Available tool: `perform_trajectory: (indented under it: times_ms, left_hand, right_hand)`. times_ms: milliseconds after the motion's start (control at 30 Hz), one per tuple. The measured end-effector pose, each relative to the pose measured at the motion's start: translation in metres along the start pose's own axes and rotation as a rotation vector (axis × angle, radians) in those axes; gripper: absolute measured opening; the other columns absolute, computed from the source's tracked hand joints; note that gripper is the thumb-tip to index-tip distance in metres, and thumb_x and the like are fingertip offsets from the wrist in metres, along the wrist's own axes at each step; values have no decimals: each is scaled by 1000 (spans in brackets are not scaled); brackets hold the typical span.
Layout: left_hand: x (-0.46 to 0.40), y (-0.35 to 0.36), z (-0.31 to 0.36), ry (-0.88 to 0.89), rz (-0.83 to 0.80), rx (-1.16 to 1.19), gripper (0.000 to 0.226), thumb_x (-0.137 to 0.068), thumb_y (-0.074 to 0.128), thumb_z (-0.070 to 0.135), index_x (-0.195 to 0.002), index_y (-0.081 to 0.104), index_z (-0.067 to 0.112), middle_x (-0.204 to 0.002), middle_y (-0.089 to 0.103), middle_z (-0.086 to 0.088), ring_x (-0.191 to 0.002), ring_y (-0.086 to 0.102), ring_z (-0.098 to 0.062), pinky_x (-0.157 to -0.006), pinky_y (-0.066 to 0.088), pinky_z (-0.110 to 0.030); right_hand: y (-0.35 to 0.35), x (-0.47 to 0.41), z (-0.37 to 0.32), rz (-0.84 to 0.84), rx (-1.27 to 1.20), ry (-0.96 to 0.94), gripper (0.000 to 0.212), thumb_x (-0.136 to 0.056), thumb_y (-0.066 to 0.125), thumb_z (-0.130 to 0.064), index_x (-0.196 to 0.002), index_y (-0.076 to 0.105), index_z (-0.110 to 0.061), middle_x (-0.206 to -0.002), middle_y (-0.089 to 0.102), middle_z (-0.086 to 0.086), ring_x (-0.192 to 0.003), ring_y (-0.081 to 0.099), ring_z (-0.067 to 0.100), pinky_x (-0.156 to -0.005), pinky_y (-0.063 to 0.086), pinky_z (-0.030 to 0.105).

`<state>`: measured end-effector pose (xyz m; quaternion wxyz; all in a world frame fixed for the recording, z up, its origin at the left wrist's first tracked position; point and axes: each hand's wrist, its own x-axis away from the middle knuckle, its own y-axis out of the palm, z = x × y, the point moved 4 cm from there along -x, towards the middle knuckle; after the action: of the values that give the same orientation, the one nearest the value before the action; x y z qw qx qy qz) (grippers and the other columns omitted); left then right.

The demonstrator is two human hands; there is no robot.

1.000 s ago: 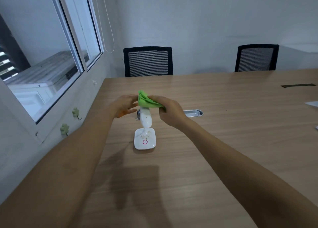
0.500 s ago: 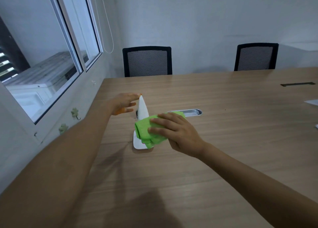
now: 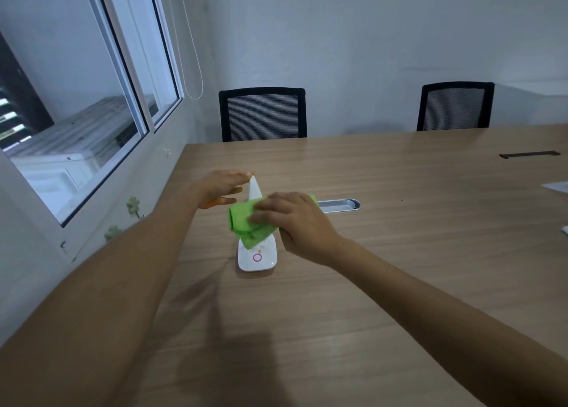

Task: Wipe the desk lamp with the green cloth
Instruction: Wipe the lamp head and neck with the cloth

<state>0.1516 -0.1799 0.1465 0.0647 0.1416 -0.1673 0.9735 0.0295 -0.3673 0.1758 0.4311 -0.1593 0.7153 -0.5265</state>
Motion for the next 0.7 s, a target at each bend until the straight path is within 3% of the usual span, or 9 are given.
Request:
perform_trajectory:
  times_ms: [100, 200, 333, 467, 567, 700]
  left_hand:
    - [1, -1, 1, -11, -7, -9, 48, -91, 57, 37, -136, 52, 21, -147, 45, 2, -136, 41, -19, -101, 40, -33]
    - [0, -2, 1, -14, -7, -6, 48, -91, 58, 36, -136, 53, 21, -147, 46, 2, -136, 42, -20, -101, 40, -34]
    - [-2, -3, 1, -4, 7, 1, 32, -89, 61, 35, -120, 63, 26, -136, 56, 4, -122, 54, -15, -100, 47, -34]
    - [-5, -6, 1, -1, 22, -36, 33, -87, 63, 33, -120, 64, 28, -132, 60, 0, -125, 54, -17, -109, 43, -40]
    - [-7, -6, 0, 1, 11, -24, 42, -87, 64, 36, -127, 60, 25, -136, 58, 1, -124, 53, -17, -105, 45, -37]
    - [-8, 0, 3, -9, -22, -31, 46, -87, 62, 37, -131, 57, 23, -143, 48, 3, -131, 44, -18, -101, 43, -36]
  right_hand:
    - [0, 27, -17, 22, 80, -176, 43, -76, 55, 0, -111, 70, -19, -123, 68, 0, -118, 60, 26, -96, 46, 42]
    - [-5, 30, -17, 82, 109, -228, 44, -79, 45, -4, -111, 70, -20, -122, 69, -1, -116, 62, 24, -96, 47, 39]
    - [-13, -4, 10, 130, 45, 48, 54, -69, 55, 10, -114, 69, -17, -123, 68, 2, -115, 61, 28, -93, 45, 41]
    - [-7, -33, 25, 11, 65, 202, 53, -81, 48, 2, -125, 60, -24, -135, 59, -4, -126, 49, 22, -99, 35, 39]
    - [0, -33, 11, -70, 106, 88, 48, -80, 52, -2, -122, 62, -23, -132, 61, -2, -125, 51, 24, -100, 36, 40]
    - [-2, 3, -16, -31, 179, -161, 38, -70, 64, -5, -102, 73, -24, -113, 72, -3, -111, 64, 24, -96, 47, 41]
